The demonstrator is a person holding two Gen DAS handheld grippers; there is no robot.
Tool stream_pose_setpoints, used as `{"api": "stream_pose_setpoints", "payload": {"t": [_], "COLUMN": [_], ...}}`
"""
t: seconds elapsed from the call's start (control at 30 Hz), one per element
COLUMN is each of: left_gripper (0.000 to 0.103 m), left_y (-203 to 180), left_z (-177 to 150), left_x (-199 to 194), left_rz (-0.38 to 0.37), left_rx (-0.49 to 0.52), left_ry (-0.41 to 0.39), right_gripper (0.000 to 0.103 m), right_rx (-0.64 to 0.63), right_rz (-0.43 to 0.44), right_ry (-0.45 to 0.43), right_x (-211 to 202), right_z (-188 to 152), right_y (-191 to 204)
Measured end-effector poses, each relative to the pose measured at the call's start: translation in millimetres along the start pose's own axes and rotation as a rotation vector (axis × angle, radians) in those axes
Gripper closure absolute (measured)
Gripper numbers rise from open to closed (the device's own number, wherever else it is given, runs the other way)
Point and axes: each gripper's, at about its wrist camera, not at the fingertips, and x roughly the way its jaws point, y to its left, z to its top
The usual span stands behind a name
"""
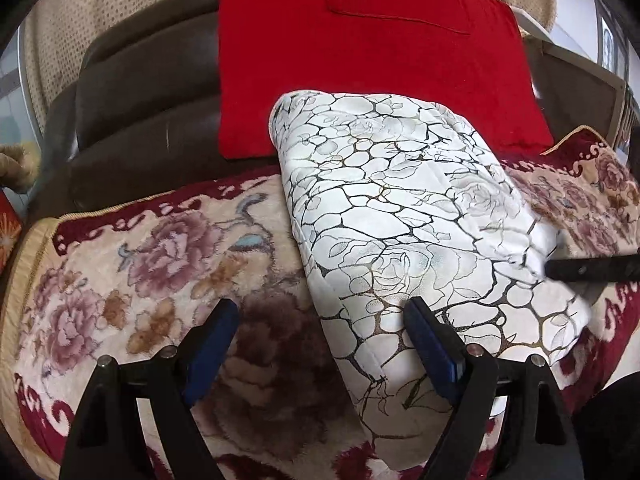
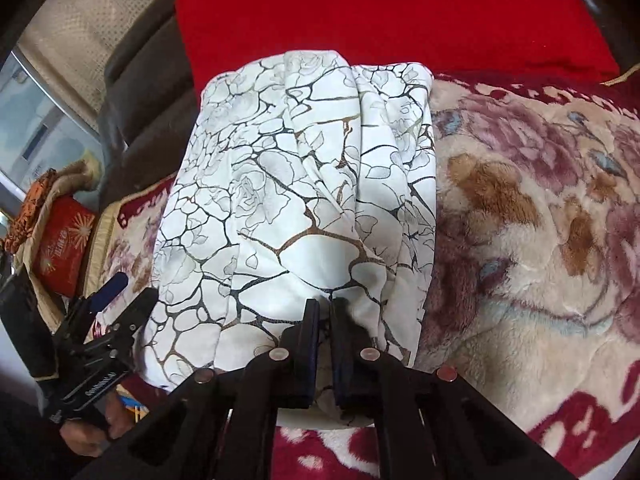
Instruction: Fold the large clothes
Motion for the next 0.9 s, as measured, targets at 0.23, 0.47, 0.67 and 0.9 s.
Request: {"api": "stream_pose_setpoints", "payload": {"t": [0.23, 0.47, 0.67, 0.9], "left_gripper": [0.017, 0.017, 0.017, 0.017], "left_y": [-2, -4, -3, -1], "left_z": [2, 3, 4, 3], "left_x": [0, 2, 4, 4], "left_rz": [0.013, 0.004, -0.014, -0.015], "left_rx": [0.011, 0.014, 0.012, 0.006], "left_ry": [-0.001, -0.005, -0.004, -0.004], "right_gripper": [0.090, 0.090, 0.089, 0.088], "right_rx": [-0.009, 0.086, 0.221, 0.262], "right_rz": [0.063, -0.081, -0.130, -0.043], "right_ry": [-0.072, -0.029, 0.057, 0.018], "right_x": [-49, 9, 76, 61], "right_z": [58, 136, 157, 145], "right_y": [32, 50, 20, -2]}}
